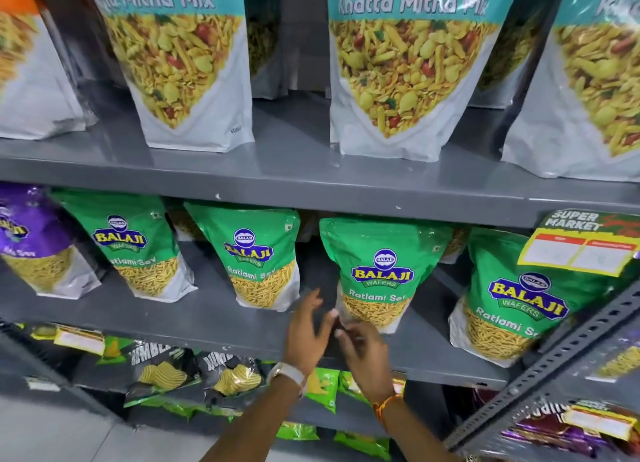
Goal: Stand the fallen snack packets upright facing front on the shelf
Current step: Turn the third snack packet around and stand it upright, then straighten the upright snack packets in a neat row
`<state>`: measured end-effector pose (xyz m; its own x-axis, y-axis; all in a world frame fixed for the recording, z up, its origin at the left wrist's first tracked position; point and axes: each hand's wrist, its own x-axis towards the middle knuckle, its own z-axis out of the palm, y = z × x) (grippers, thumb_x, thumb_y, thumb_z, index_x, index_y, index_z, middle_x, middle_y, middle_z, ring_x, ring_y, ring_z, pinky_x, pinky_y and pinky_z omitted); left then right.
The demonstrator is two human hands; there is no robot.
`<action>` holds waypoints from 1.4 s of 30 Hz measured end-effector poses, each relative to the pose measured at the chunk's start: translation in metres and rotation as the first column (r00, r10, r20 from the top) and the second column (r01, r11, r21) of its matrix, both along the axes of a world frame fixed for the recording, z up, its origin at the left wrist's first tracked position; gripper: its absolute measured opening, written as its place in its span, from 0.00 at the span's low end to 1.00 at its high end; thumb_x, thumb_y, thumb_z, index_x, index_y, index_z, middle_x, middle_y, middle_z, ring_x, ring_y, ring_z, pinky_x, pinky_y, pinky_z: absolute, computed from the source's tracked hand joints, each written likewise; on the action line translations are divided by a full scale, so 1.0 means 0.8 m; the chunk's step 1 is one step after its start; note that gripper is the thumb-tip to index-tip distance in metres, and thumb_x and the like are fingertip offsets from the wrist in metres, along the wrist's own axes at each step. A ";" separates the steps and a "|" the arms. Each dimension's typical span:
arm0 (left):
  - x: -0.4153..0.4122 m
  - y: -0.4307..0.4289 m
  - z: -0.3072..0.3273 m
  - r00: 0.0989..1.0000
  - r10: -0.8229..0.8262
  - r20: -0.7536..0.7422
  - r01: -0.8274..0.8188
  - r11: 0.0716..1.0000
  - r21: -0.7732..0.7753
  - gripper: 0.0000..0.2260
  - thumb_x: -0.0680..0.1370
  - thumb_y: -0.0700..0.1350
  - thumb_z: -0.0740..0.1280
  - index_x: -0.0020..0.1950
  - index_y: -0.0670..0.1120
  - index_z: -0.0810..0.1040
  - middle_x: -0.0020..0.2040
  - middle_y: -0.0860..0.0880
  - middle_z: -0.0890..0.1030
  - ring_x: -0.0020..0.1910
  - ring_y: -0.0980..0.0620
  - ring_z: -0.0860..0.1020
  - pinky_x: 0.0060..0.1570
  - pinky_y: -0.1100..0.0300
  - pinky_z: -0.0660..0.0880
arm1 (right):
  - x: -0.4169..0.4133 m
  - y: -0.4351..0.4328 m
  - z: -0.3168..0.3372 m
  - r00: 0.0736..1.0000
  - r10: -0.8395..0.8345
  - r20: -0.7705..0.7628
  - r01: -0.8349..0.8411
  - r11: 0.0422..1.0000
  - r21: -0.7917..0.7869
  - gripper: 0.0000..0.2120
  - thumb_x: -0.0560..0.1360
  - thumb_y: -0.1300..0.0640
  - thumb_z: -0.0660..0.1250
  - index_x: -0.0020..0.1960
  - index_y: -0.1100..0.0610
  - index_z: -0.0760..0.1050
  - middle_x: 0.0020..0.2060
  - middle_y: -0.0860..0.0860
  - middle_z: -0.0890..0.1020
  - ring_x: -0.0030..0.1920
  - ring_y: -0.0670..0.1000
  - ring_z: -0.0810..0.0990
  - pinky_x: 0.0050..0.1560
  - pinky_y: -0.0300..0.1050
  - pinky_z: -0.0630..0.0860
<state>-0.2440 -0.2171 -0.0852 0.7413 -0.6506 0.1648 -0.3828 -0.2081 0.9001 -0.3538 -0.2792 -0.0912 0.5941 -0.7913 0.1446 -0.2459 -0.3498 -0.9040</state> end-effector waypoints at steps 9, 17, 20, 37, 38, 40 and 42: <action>0.199 0.097 0.025 0.962 0.264 -0.074 -0.258 0.963 0.077 0.46 0.64 0.50 0.77 0.74 0.43 0.55 0.75 0.42 0.60 0.74 0.43 0.59 0.71 0.43 0.60 | 0.142 0.020 0.058 0.978 0.211 -0.008 -0.196 0.920 0.340 0.55 0.62 0.52 0.78 0.74 0.61 0.44 0.73 0.52 0.59 0.72 0.49 0.57 0.71 0.47 0.61; 0.254 0.084 0.029 0.941 -0.178 -0.287 0.219 0.969 0.116 0.39 0.59 0.58 0.78 0.65 0.54 0.65 0.61 0.54 0.78 0.60 0.51 0.77 0.57 0.53 0.75 | 0.194 0.030 0.075 0.995 0.083 0.051 -0.096 0.904 0.416 0.38 0.62 0.68 0.77 0.67 0.66 0.61 0.64 0.58 0.73 0.59 0.52 0.73 0.38 0.23 0.74; 0.260 0.083 0.022 0.919 -0.221 -0.327 0.262 0.961 0.087 0.38 0.58 0.61 0.77 0.65 0.57 0.67 0.60 0.54 0.79 0.60 0.52 0.77 0.60 0.49 0.75 | 0.202 0.031 0.068 0.996 0.032 0.079 -0.062 0.909 0.413 0.35 0.65 0.68 0.75 0.66 0.66 0.62 0.61 0.58 0.75 0.53 0.47 0.75 0.36 0.22 0.73; 0.224 0.098 0.034 0.976 -0.096 -0.197 0.124 0.983 0.138 0.33 0.67 0.53 0.75 0.68 0.48 0.66 0.61 0.49 0.78 0.58 0.48 0.76 0.50 0.60 0.69 | 0.191 0.038 0.052 0.994 -0.006 -0.110 0.034 0.966 0.257 0.29 0.66 0.53 0.75 0.63 0.60 0.70 0.60 0.56 0.79 0.52 0.48 0.74 0.50 0.41 0.70; 0.223 0.099 0.033 0.976 -0.093 -0.199 0.122 0.982 0.141 0.33 0.66 0.54 0.75 0.67 0.48 0.66 0.60 0.50 0.78 0.57 0.49 0.77 0.49 0.61 0.69 | 0.190 0.040 0.052 0.995 -0.005 -0.101 0.031 0.966 0.255 0.28 0.66 0.54 0.75 0.63 0.60 0.70 0.60 0.56 0.79 0.52 0.48 0.74 0.50 0.41 0.69; 0.220 0.103 0.035 0.974 -0.094 -0.208 0.125 0.982 0.139 0.36 0.63 0.59 0.75 0.66 0.49 0.67 0.57 0.52 0.79 0.53 0.52 0.76 0.45 0.64 0.70 | 0.188 0.045 0.052 0.996 -0.013 -0.087 0.034 0.968 0.247 0.28 0.67 0.55 0.75 0.62 0.61 0.69 0.59 0.56 0.79 0.51 0.48 0.74 0.49 0.39 0.69; 0.219 0.105 0.037 0.974 -0.088 -0.210 0.119 0.983 0.139 0.40 0.57 0.65 0.72 0.65 0.50 0.68 0.54 0.55 0.78 0.51 0.53 0.76 0.40 0.69 0.70 | 0.187 0.048 0.050 0.998 -0.021 -0.066 0.036 0.968 0.250 0.27 0.67 0.54 0.75 0.62 0.60 0.70 0.58 0.55 0.79 0.52 0.48 0.75 0.44 0.35 0.71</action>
